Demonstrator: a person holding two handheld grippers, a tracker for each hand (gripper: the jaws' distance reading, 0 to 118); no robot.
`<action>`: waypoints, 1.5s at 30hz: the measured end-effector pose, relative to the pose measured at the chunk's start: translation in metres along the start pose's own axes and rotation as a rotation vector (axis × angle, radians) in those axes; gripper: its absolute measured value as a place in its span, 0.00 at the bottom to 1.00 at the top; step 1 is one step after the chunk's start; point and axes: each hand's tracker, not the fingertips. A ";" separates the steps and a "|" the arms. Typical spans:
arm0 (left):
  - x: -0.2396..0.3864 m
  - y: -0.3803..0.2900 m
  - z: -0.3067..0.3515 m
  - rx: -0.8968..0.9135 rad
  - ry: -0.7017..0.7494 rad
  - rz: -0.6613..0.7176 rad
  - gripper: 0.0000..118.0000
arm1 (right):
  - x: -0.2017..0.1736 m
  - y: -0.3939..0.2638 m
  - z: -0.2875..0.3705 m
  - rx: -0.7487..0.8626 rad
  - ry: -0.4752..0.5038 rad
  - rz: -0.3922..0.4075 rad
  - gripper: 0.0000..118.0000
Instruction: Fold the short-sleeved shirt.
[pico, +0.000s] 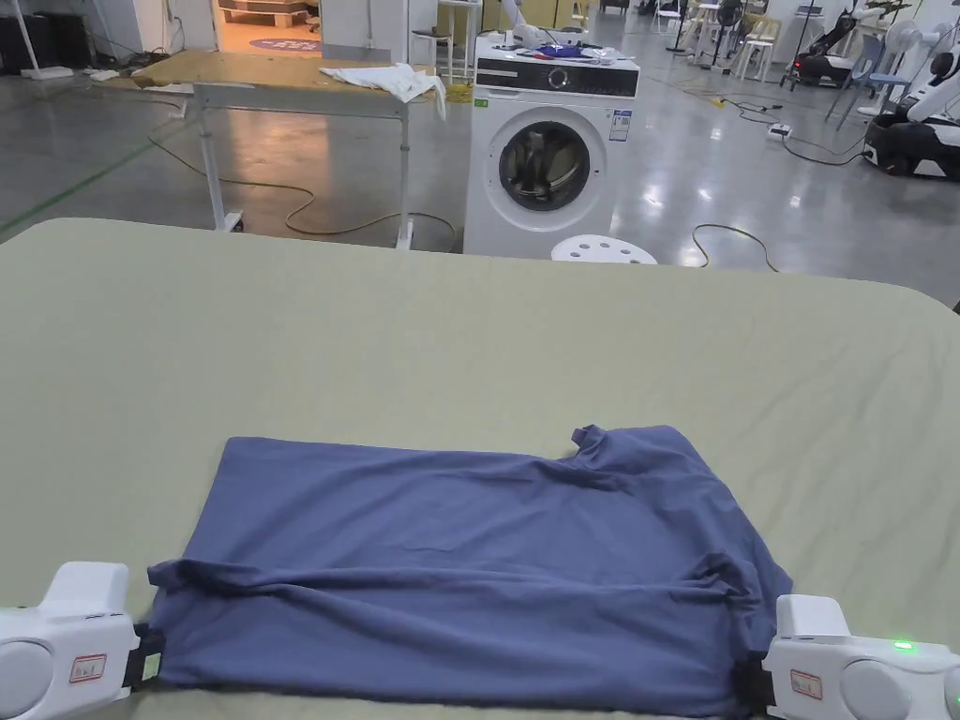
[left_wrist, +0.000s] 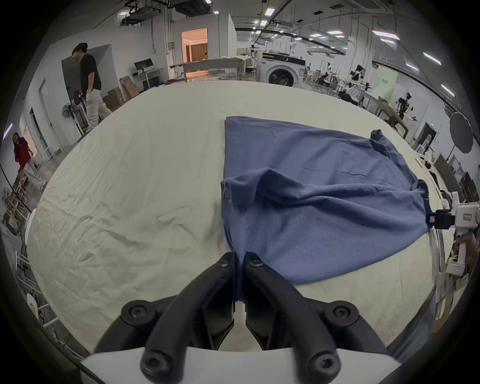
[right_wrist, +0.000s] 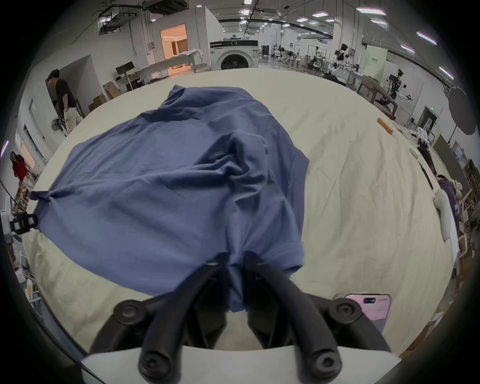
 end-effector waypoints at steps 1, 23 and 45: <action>-0.002 -0.002 0.003 0.006 -0.009 0.012 0.02 | -0.001 0.000 0.005 0.004 0.012 -0.016 0.06; -0.020 -0.110 0.062 -0.082 -0.024 0.058 0.02 | -0.030 -0.103 0.079 -0.060 -0.025 0.051 0.07; 0.059 0.021 0.104 0.720 0.039 -0.015 0.40 | -0.125 0.026 0.134 0.826 -0.085 0.009 0.39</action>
